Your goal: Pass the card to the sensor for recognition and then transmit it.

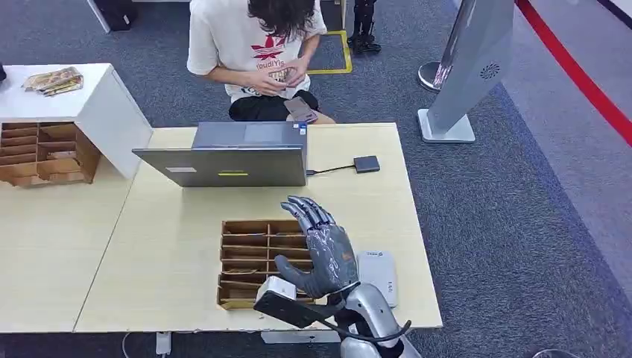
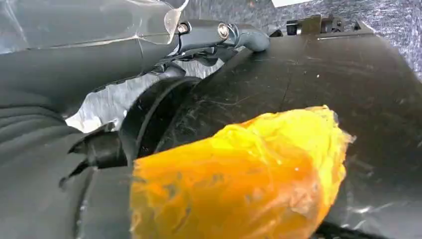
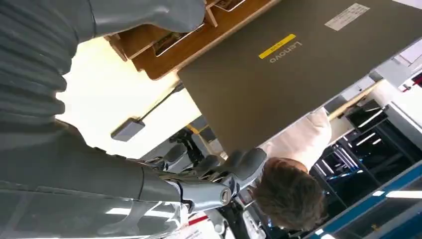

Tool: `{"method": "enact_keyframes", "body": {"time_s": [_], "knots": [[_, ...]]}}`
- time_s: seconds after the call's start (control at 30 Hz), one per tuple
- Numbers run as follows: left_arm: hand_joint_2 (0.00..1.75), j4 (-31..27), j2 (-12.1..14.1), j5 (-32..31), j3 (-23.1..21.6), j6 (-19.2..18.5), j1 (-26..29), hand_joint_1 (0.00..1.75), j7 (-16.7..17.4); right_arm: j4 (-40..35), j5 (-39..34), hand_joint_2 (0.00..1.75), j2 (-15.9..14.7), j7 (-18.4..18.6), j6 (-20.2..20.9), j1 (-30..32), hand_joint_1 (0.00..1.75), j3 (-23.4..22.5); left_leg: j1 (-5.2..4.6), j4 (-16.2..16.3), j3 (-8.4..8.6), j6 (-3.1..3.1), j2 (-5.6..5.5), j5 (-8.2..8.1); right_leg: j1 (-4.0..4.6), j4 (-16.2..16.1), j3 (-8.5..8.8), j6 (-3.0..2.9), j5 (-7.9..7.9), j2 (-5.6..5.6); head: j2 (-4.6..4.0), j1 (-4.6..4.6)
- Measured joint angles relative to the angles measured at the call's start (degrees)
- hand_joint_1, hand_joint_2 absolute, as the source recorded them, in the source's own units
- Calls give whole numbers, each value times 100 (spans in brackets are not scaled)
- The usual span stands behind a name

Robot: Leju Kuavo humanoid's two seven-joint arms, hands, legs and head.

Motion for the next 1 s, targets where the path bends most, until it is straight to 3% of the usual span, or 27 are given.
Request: {"method": "enact_keyframes", "body": {"time_s": [0.5,1.0], "knots": [[0,4,57,-786,-998,-286,-341,0,-50,129,-83,175,20,-44,44,-127,63,83,0,0,0,0,1,0,0,0,1,0,0,-1,0,2],[0,7,-40,-1486,-1740,-625,-700,0,-50,70,-269,175,17,-120,387,-153,63,251,4,1,-7,0,1,0,3,0,-2,0,0,-4,0,4]]}}
